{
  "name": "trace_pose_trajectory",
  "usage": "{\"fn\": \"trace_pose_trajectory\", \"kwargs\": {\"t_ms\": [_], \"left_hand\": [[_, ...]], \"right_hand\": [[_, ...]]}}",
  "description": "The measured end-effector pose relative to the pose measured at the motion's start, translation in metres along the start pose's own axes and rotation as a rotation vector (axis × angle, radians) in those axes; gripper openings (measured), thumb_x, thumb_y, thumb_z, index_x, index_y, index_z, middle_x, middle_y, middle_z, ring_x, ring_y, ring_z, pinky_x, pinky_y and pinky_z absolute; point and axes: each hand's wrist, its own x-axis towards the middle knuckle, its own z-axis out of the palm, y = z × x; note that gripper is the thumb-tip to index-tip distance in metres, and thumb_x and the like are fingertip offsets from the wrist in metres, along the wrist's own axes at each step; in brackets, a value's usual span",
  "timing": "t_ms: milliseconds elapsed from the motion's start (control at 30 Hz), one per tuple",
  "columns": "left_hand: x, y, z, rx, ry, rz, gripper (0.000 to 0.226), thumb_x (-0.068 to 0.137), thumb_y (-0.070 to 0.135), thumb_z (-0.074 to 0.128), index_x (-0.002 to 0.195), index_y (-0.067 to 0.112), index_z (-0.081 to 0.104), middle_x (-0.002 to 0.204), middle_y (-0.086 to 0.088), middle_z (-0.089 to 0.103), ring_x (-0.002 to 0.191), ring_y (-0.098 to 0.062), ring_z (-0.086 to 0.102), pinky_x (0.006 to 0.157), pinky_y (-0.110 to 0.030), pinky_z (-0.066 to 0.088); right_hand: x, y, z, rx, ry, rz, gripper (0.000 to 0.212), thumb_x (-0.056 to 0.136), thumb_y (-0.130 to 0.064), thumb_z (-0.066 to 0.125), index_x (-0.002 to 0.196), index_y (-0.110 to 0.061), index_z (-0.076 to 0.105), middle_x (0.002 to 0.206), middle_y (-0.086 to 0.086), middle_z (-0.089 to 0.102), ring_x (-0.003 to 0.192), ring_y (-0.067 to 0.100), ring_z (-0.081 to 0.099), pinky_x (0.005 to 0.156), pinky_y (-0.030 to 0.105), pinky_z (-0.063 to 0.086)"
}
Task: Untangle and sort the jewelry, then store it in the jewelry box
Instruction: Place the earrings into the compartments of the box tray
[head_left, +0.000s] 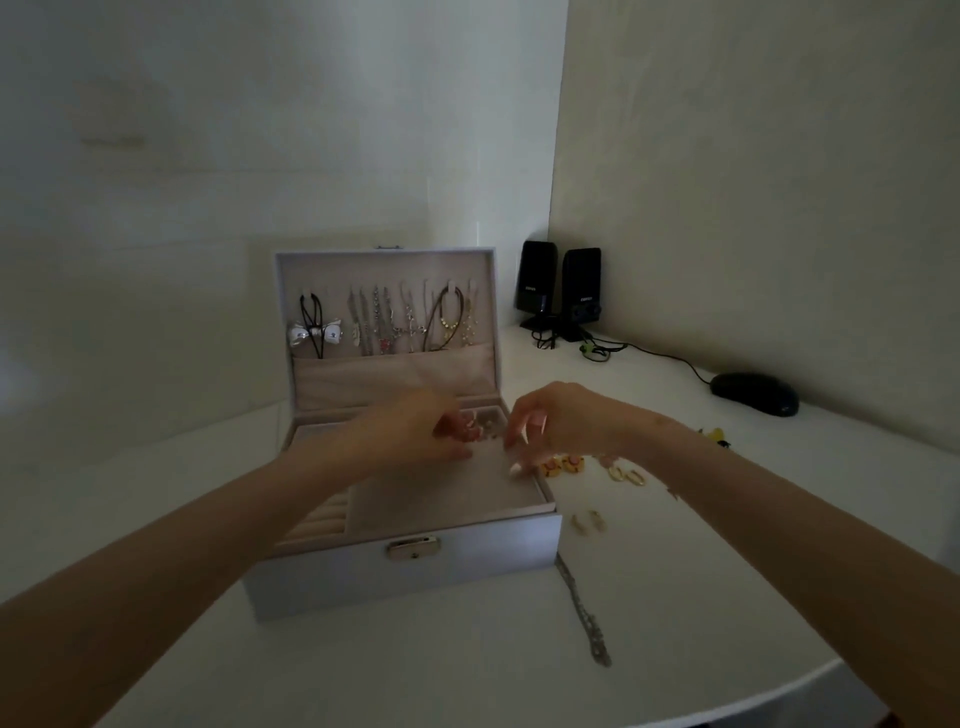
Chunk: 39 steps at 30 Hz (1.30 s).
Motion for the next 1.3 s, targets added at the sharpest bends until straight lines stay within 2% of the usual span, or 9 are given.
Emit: {"fn": "trace_pose_trajectory", "kwargs": {"t_ms": [200,367,467,600,733,900,1100,1200,1300], "left_hand": [[-0.069,0.032,0.016,0.276,0.039,-0.035,0.027,0.098,0.035,0.042,0.113,0.017,0.055,0.117,-0.002,0.056,0.109,-0.02,0.054,0.084,-0.029,0.04],[-0.108,0.066,0.044,0.581,0.343,-0.006,0.019,0.056,0.022,0.082,0.065,0.011,0.07,0.058,-0.004,0.062,0.047,-0.018,0.06,0.039,-0.02,0.038],[-0.12,0.076,0.072,0.704,0.51,0.088,0.037,0.089,0.004,0.038,0.078,0.003,0.074,0.075,-0.015,0.069,0.067,-0.027,0.063,0.057,-0.03,0.049],[-0.136,0.079,0.099,0.956,0.541,0.053,0.058,0.094,-0.006,0.011,0.104,0.002,0.067,0.105,-0.017,0.066,0.098,-0.031,0.045,0.089,-0.043,0.031],[-0.138,0.069,0.097,1.008,0.468,-0.235,0.052,0.094,-0.007,0.003,0.118,0.0,0.049,0.121,-0.018,0.053,0.104,-0.025,0.049,0.093,-0.033,0.031],[-0.136,0.06,0.074,1.154,0.369,-0.435,0.042,0.093,-0.002,0.015,0.118,0.005,0.048,0.112,-0.032,0.053,0.103,-0.031,0.05,0.085,-0.037,0.031],[-0.139,0.063,0.066,1.065,0.151,-0.323,0.067,0.083,0.003,0.038,0.145,0.019,0.019,0.107,-0.021,0.049,0.1,-0.033,0.046,0.09,-0.046,0.027],[-0.12,0.078,0.05,0.861,0.402,-0.214,0.038,0.06,0.008,0.049,0.093,0.009,0.067,0.065,-0.015,0.057,0.066,-0.028,0.053,0.069,-0.038,0.037],[-0.074,0.092,0.046,0.582,0.464,0.096,0.028,0.05,0.011,0.069,0.078,0.009,0.067,0.074,-0.012,0.063,0.072,-0.027,0.06,0.067,-0.037,0.048]], "right_hand": [[-0.008,-0.007,0.017,-0.062,0.157,0.061,0.012,0.083,-0.018,0.072,0.09,-0.01,0.068,0.092,0.008,0.068,0.077,0.017,0.066,0.063,0.024,0.052],[-0.004,-0.011,0.036,-0.262,0.288,0.152,0.02,0.088,-0.019,0.065,0.096,-0.002,0.069,0.099,0.013,0.068,0.092,0.025,0.063,0.07,0.027,0.046],[-0.005,-0.013,0.037,-0.273,0.34,0.222,0.021,0.09,-0.022,0.063,0.095,-0.003,0.067,0.095,0.011,0.066,0.087,0.025,0.063,0.068,0.028,0.044],[-0.026,-0.02,0.021,0.697,0.418,0.071,0.009,0.094,-0.012,0.056,0.088,-0.009,0.062,0.081,0.004,0.065,0.067,0.011,0.062,0.057,0.019,0.048],[-0.042,-0.029,0.017,1.219,0.246,-0.277,0.026,0.097,-0.015,0.046,0.122,-0.015,0.052,0.113,0.0,0.07,0.099,0.018,0.067,0.085,0.029,0.054],[-0.04,-0.023,0.024,1.048,0.244,-0.287,0.034,0.095,-0.014,0.051,0.13,-0.016,0.052,0.118,0.0,0.068,0.105,0.02,0.065,0.087,0.03,0.055],[-0.02,0.04,0.032,0.572,0.664,0.108,0.018,0.088,-0.001,0.058,0.096,-0.015,0.067,0.089,0.003,0.071,0.075,0.017,0.063,0.062,0.021,0.05],[-0.009,0.073,0.041,0.202,0.597,0.18,0.022,0.087,-0.001,0.06,0.1,-0.015,0.072,0.101,0.006,0.07,0.073,0.01,0.058,0.075,0.024,0.046],[0.004,0.085,0.049,0.037,0.451,0.184,0.025,0.089,-0.009,0.061,0.113,-0.014,0.069,0.116,0.005,0.063,0.096,0.015,0.058,0.081,0.017,0.035]]}}
